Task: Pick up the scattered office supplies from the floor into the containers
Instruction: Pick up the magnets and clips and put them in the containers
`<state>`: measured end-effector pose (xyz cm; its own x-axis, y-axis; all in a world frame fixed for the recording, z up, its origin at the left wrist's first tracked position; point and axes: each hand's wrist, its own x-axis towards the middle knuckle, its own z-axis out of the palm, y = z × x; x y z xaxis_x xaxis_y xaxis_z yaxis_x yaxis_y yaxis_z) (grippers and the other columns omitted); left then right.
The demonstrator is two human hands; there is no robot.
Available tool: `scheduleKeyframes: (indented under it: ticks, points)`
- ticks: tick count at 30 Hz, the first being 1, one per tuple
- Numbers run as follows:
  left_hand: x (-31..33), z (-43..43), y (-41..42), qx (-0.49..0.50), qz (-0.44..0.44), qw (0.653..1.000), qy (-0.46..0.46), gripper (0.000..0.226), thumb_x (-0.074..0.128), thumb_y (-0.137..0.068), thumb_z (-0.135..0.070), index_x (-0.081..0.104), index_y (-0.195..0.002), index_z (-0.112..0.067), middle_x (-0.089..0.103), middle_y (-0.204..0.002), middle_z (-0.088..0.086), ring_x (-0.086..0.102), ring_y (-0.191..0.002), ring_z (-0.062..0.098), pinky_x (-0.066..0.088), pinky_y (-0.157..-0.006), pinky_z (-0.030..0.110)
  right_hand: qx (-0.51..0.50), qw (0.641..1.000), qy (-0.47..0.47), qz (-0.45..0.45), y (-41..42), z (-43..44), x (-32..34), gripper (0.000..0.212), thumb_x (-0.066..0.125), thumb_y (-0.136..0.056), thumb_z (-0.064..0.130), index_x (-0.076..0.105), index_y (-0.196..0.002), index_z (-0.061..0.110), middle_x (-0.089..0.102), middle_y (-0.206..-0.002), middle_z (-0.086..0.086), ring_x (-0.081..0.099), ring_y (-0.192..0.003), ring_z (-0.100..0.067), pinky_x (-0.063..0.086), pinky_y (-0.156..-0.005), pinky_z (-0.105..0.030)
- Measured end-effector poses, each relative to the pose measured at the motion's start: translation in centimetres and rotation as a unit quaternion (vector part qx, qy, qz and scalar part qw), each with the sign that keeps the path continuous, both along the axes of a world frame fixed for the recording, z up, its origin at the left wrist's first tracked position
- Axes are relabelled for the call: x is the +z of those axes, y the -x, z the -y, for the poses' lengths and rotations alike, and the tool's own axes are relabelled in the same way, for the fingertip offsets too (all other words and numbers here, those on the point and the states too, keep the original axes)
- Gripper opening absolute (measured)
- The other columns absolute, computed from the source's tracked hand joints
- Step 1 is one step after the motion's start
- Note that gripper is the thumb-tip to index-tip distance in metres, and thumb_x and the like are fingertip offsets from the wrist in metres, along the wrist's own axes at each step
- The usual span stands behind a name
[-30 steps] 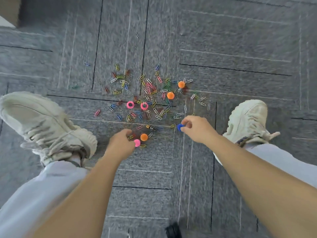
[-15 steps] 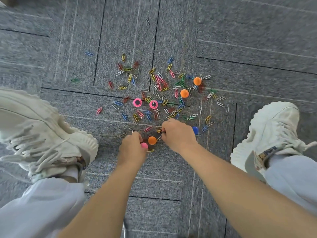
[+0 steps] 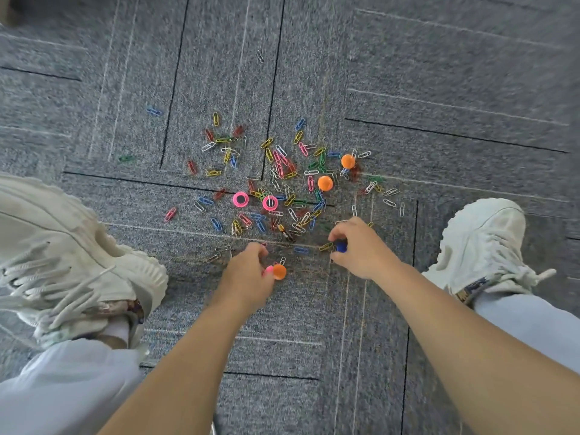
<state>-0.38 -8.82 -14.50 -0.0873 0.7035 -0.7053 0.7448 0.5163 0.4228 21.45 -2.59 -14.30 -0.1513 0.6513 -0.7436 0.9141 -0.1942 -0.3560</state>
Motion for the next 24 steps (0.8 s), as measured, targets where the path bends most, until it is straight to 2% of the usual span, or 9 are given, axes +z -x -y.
scheduleKeyframes:
  ticks: [3, 7, 10, 12, 14, 18, 21, 22, 24]
  points:
    - [-0.2, -0.4, -0.7, -0.036, -0.029, 0.999, -0.022, 0.022, 0.056, -0.096, -0.027, 0.061, -0.118, -0.021, 0.055, -0.109, -0.003, 0.057, -0.095, 0.018, 0.053, -0.089, 0.042, 0.027, 0.999, -0.012, 0.013, -0.7, 0.2, -0.3, 0.025, 0.066, -0.091, 0.010, 0.059, -0.113, 0.019, 0.040, -0.116, 0.000, 0.055, -0.098, -0.026, 0.049, -0.091, -0.039]
    - [-0.7, -0.2, -1.3, -0.030, -0.049, 0.998, -0.015, 0.021, 0.064, -0.093, -0.032, 0.064, -0.111, -0.022, 0.046, -0.102, -0.004, 0.053, -0.089, 0.017, 0.049, -0.084, 0.035, 0.066, 0.995, -0.060, 0.044, -0.5, 0.3, -0.5, 0.019, 0.066, -0.092, 0.013, 0.058, -0.110, 0.018, 0.039, -0.105, 0.003, 0.048, -0.091, -0.021, 0.046, -0.083, -0.035]
    - [-0.6, 0.0, -2.1, -0.022, -0.032, 0.999, -0.020, 0.029, 0.069, -0.089, -0.039, 0.059, -0.112, -0.023, 0.045, -0.105, -0.006, 0.052, -0.090, 0.016, 0.048, -0.083, 0.032, 0.072, 0.994, -0.049, 0.061, -0.4, 0.0, -0.4, 0.015, 0.064, -0.094, 0.018, 0.051, -0.100, 0.021, 0.048, -0.101, 0.001, 0.050, -0.087, -0.022, 0.049, -0.078, -0.039]
    - [-0.4, 0.1, -2.9, -0.022, -0.031, 0.999, -0.017, 0.025, 0.069, -0.089, -0.039, 0.057, -0.105, -0.023, 0.048, -0.106, -0.005, 0.054, -0.091, 0.017, 0.048, -0.082, 0.032, 0.004, 0.999, -0.037, 0.021, -0.3, -0.5, -0.4, 0.011, 0.063, -0.094, 0.019, 0.052, -0.096, 0.021, 0.056, -0.094, -0.001, 0.055, -0.078, -0.021, 0.050, -0.069, -0.036]
    - [-0.5, 0.1, -3.4, -0.027, -0.042, 0.998, -0.028, 0.015, 0.066, -0.092, -0.032, 0.061, -0.099, -0.019, 0.053, -0.104, -0.002, 0.056, -0.091, 0.019, 0.051, -0.083, 0.036, -0.123, 0.991, -0.018, -0.043, -0.1, -1.3, -0.3, 0.005, 0.063, -0.093, 0.017, 0.058, -0.093, 0.018, 0.058, -0.083, -0.001, 0.056, -0.067, -0.018, 0.044, -0.057, -0.028]
    - [-0.3, -0.3, -3.6, 0.005, -0.015, 0.998, -0.065, 0.016, 0.052, -0.098, -0.020, 0.062, -0.109, -0.017, 0.058, -0.106, 0.001, 0.057, -0.093, 0.019, 0.052, -0.084, 0.040, -0.317, 0.934, 0.062, -0.153, 0.5, -3.5, 0.4, 0.007, 0.057, -0.093, 0.007, 0.059, -0.086, 0.011, 0.064, -0.081, -0.006, 0.062, -0.067, -0.017, 0.050, -0.058, -0.029]
    - [0.1, -0.9, -3.0, 0.021, 0.015, 1.000, -0.013, 0.024, 0.043, -0.099, -0.016, 0.060, -0.116, -0.018, 0.063, -0.109, 0.003, 0.059, -0.089, 0.019, 0.049, -0.073, 0.034, -0.376, 0.900, 0.080, -0.206, 0.5, -5.8, 0.8, 0.013, 0.046, -0.097, 0.002, 0.057, -0.094, 0.008, 0.065, -0.086, -0.010, 0.059, -0.064, -0.015, 0.050, -0.054, -0.024]
    - [0.3, -0.9, -2.8, 0.024, 0.029, 0.999, 0.013, 0.022, 0.042, -0.100, -0.019, 0.060, -0.114, -0.018, 0.064, -0.104, 0.003, 0.061, -0.083, 0.020, 0.048, -0.067, 0.032, -0.358, 0.913, 0.050, -0.190, 0.5, -6.6, 0.6, 0.013, 0.044, -0.097, 0.005, 0.056, -0.096, 0.008, 0.064, -0.087, -0.010, 0.057, -0.063, -0.016, 0.048, -0.053, -0.025]
    - [0.5, -0.6, -2.3, 0.013, 0.036, 0.998, 0.048, 0.018, 0.049, -0.099, -0.032, 0.060, -0.106, -0.020, 0.064, -0.092, 0.000, 0.062, -0.074, 0.018, 0.051, -0.062, 0.033, -0.231, 0.965, -0.073, -0.100, 0.7, -7.9, 0.0, 0.011, 0.047, -0.097, 0.015, 0.056, -0.103, 0.012, 0.062, -0.090, -0.006, 0.055, -0.067, -0.017, 0.045, -0.057, -0.028]
